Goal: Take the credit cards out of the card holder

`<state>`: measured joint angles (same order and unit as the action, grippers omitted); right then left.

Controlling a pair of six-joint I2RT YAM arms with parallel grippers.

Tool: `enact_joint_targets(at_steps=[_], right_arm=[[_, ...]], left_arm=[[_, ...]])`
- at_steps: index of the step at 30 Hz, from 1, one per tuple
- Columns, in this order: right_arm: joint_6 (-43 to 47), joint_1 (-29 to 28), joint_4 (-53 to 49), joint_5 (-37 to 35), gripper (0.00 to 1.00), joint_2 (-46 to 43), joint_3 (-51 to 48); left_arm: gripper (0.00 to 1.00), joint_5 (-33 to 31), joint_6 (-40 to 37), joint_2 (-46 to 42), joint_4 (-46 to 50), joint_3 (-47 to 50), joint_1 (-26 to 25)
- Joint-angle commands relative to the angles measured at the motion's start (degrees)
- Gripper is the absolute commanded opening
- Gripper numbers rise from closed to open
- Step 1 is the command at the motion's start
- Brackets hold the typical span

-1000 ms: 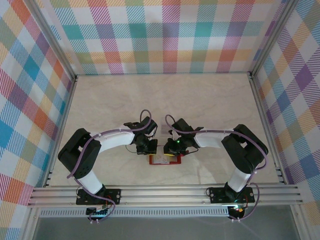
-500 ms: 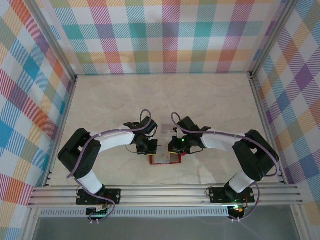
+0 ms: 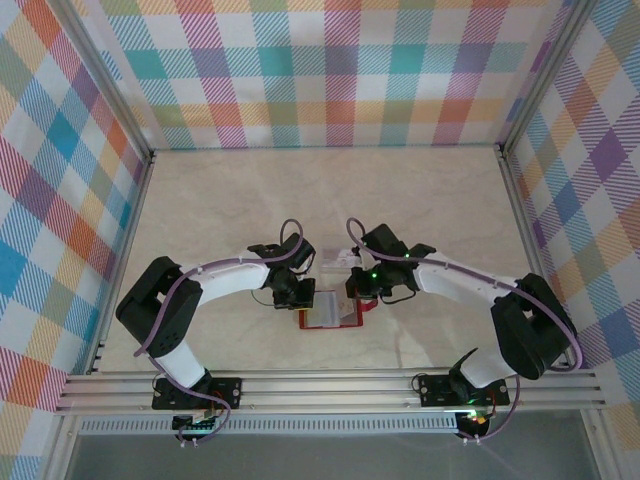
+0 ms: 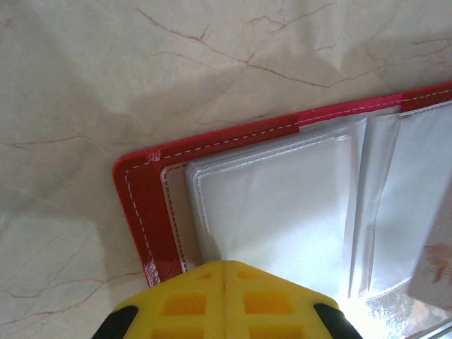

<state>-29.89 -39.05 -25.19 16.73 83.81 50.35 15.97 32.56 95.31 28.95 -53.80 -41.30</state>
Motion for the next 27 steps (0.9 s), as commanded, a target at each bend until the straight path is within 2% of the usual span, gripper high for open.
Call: enact_joint_targets(at_steps=[1, 8, 16, 21, 27], right_arm=[[12.88, 0.26, -7.3, -2.63, 0.0, -1.61, 4.48], [39.33, 0.25, -13.39, -8.45, 0.0, -0.02, 11.13], [65.0, 0.29, -15.44, -9.31, 0.0, 2.63, 16.96], [75.93, 0.3, -19.39, -11.38, 0.0, 7.25, 22.36], [83.04, 0.81, -24.35, -13.22, 0.0, 14.87, 31.57]], left_arm=[[0.07, -1.38, 0.52, -0.27, 2.67, -0.37, -0.8], [0.08, -2.42, 0.75, -2.28, 3.35, -0.31, -0.79], [0.08, -3.4, 1.26, -4.99, 3.91, -0.01, -0.8], [0.09, -4.0, 1.5, -6.25, 4.14, 1.04, -0.75], [0.09, -4.96, 2.05, -8.28, 4.44, 3.49, -0.78]])
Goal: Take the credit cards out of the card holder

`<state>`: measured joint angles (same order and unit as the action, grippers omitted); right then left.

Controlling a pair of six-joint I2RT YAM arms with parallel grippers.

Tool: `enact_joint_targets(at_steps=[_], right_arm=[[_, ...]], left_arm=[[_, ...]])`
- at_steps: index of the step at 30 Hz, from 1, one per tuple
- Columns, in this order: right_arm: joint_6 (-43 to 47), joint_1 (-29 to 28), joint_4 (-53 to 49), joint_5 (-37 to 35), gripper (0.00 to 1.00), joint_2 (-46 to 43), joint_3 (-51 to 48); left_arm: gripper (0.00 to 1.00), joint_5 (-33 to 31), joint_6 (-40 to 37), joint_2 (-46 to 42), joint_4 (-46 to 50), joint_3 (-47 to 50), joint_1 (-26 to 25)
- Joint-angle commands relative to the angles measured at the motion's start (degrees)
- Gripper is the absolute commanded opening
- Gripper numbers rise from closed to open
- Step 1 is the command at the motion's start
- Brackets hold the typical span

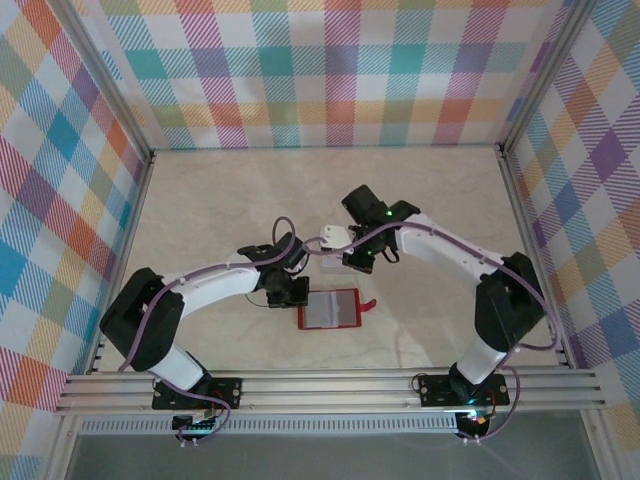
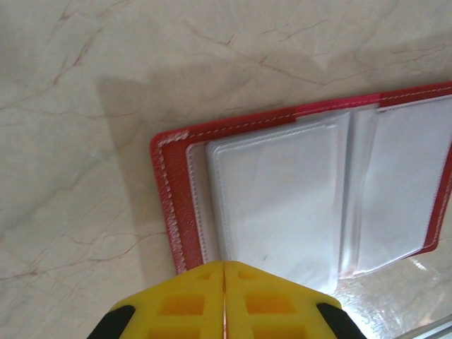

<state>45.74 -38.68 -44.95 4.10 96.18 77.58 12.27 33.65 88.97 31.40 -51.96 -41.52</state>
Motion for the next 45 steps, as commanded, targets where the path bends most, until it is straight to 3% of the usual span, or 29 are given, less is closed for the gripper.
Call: enact_joint_targets(at_steps=[1, 15, 33, 37, 45], right_arm=[[8.27, 0.53, -5.59, -0.74, 0.0, 3.76, 5.99], [14.39, 1.32, -12.86, -3.92, 0.0, 16.96, 20.44], [13.89, 1.33, -13.9, -2.03, 0.0, 23.53, 22.97], [13.19, 1.34, -11.18, -3.28, 0.11, 22.9, 22.61], [12.58, 1.32, -6.8, -4.6, 0.19, 20.05, 21.34]], left_arm=[[0.09, -1.44, 0.99, -2.4, 2.07, 2.08, -0.52], [0.09, -2.25, 2.34, -6.6, 1.95, 6.4, 0.21], [0.09, -2.34, 2.36, -7.83, 2.04, 7.65, 0.92], [0.09, -2.18, 2.16, -7.59, 2.06, 7.54, 1.01], [0.09, -2.1, 2.16, -7.5, 1.77, 7.58, 1.2]])
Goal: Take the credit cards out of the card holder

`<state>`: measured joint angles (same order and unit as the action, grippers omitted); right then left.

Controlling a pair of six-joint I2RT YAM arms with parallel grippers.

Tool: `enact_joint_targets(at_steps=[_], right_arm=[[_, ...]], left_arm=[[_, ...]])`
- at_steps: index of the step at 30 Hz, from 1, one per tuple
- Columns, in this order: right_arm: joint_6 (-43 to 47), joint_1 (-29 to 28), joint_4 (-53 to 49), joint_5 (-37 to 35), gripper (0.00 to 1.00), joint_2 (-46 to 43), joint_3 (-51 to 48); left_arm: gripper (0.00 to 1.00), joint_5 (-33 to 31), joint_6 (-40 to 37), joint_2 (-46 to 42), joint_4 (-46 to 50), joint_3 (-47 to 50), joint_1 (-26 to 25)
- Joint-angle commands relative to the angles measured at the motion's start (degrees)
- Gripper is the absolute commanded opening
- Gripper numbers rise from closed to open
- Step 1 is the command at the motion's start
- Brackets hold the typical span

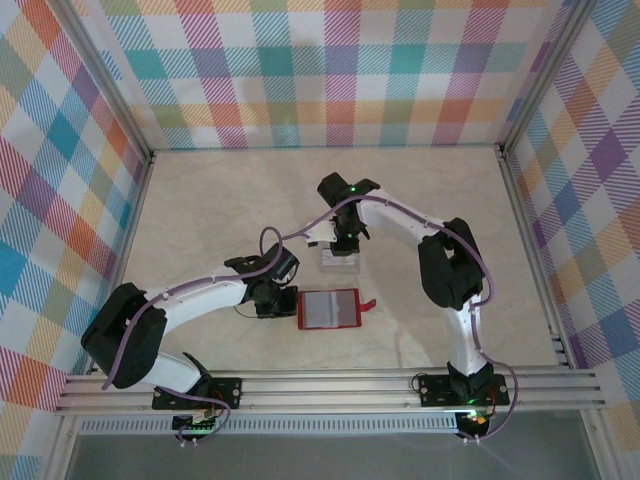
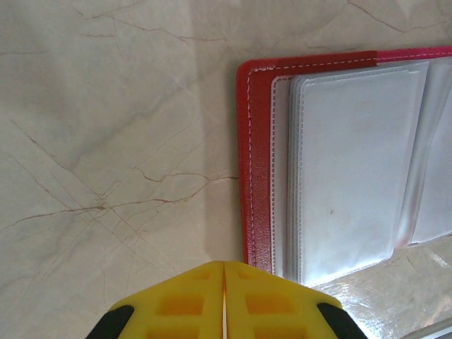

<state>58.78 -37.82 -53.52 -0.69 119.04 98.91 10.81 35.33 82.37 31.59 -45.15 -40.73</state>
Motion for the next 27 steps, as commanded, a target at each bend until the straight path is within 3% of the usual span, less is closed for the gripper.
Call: enact_joint_targets(at_steps=[1, 8, 14, 21, 27], right_arm=[[-0.44, 0.47, 2.13, -0.04, 0.19, -3.02, -0.19], [-0.7, 0.47, 4.15, -1.98, 0.21, -4.42, -2.19], [-6.38, 0.38, 5.7, 1.21, 0.26, -8.37, -3.23], [-24.64, 0.34, 9.98, 5.63, 0.31, -14.39, -7.0], [-48.78, 0.38, 16.52, 4.95, 0.32, -20.55, -14.14]], left_arm=[[0.09, -0.59, 0.37, -0.78, 1.54, 0.65, 0.5], [0.09, -0.44, 0.26, -0.53, 1.86, -0.06, 0.48], [0.09, -0.09, 0.1, 0.38, 1.66, -0.79, 0.48], [0.07, 0.6, 0.66, 1.14, 0.17, -0.89, 0.49], [0.05, 1.26, 1.06, 1.7, -1.53, -1.0, 0.63]])
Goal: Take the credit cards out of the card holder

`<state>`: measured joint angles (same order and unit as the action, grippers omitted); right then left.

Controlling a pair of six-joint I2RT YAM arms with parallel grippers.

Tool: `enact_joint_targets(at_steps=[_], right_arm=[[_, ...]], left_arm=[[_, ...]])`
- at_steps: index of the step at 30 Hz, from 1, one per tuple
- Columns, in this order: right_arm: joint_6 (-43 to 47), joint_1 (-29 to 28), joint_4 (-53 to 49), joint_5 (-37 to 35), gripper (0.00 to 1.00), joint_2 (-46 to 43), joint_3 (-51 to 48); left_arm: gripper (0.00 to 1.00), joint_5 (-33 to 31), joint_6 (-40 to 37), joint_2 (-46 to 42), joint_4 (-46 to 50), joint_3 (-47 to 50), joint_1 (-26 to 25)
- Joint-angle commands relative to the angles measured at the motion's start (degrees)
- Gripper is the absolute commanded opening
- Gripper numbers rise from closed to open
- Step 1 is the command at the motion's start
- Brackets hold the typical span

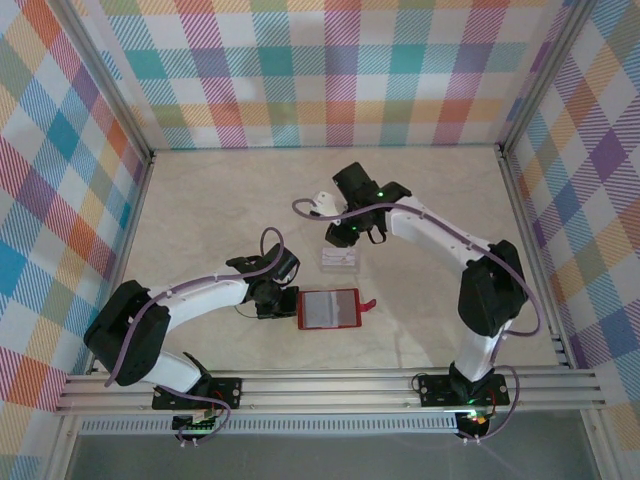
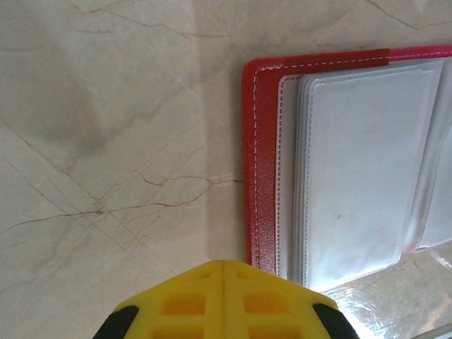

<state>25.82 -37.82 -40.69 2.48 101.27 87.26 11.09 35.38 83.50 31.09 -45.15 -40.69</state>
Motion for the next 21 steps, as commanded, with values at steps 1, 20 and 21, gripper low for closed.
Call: enact_joint_targets(at_steps=[1, 20, 21], right_arm=[[-20.42, 0.38, 4.4, 2.47, 0.32, -3.84, -4.14], [-72.06, -0.09, 26.32, 22.94, 0.13, -17.65, -33.82], [-73.05, -0.42, 27.33, 23.33, 0.12, -17.39, -34.67]], left_arm=[[0.05, 1.23, 1.18, 0.48, -1.45, -0.91, 0.69], [0.04, 8.28, 2.1, 3.77, -10.63, 1.2, 4.21], [0.04, 8.41, 2.26, 4.06, -10.92, 1.41, 4.29]])
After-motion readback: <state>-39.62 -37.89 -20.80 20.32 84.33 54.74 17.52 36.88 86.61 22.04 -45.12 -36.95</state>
